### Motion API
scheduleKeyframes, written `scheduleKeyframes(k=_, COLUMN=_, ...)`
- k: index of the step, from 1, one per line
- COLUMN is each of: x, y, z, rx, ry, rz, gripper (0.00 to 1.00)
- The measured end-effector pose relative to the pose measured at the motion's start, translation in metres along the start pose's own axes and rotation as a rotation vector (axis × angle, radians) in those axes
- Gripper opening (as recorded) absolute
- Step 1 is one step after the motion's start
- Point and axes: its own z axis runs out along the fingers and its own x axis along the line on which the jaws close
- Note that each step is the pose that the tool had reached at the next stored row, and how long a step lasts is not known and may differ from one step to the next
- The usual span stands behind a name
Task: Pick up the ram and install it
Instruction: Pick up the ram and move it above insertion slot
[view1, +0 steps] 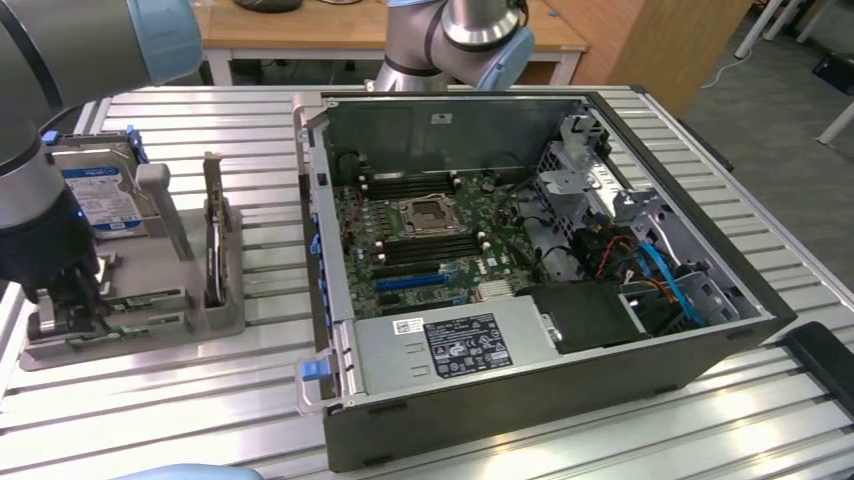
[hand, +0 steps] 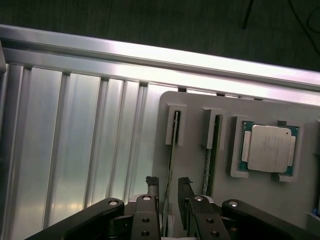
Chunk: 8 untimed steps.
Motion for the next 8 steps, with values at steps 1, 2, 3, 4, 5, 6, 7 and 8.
scheduleKeyframes(k=1, x=0.0000, y=-0.0001, z=0.0007, rx=0.0004, ry=-0.0045, rz=0.000, gripper=0.29)
scheduleKeyframes(k=2, x=-0.0001, y=-0.0001, z=0.0010, rx=0.0011, ry=-0.0081, rz=0.000, gripper=0.29)
scheduleKeyframes(k=3, x=-0.0002, y=-0.0001, z=0.0012, rx=0.0013, ry=-0.0099, rz=0.000, gripper=0.29)
scheduleKeyframes(k=4, x=-0.0002, y=-0.0001, z=0.0014, rx=0.0014, ry=-0.0110, rz=0.000, gripper=0.29)
scheduleKeyframes(k=5, x=-0.0002, y=-0.0001, z=0.0018, rx=0.0017, ry=-0.0115, rz=0.000, gripper=0.29)
scheduleKeyframes(k=6, x=-0.0001, y=-0.0001, z=0.0023, rx=0.0016, ry=-0.0118, rz=0.000, gripper=0.29)
scheduleKeyframes(k=7, x=-0.0001, y=-0.0001, z=0.0030, rx=0.0017, ry=-0.0118, rz=0.000, gripper=0.29)
scheduleKeyframes(k=8, x=-0.0001, y=-0.0001, z=0.0035, rx=0.0014, ry=-0.0117, rz=0.000, gripper=0.29)
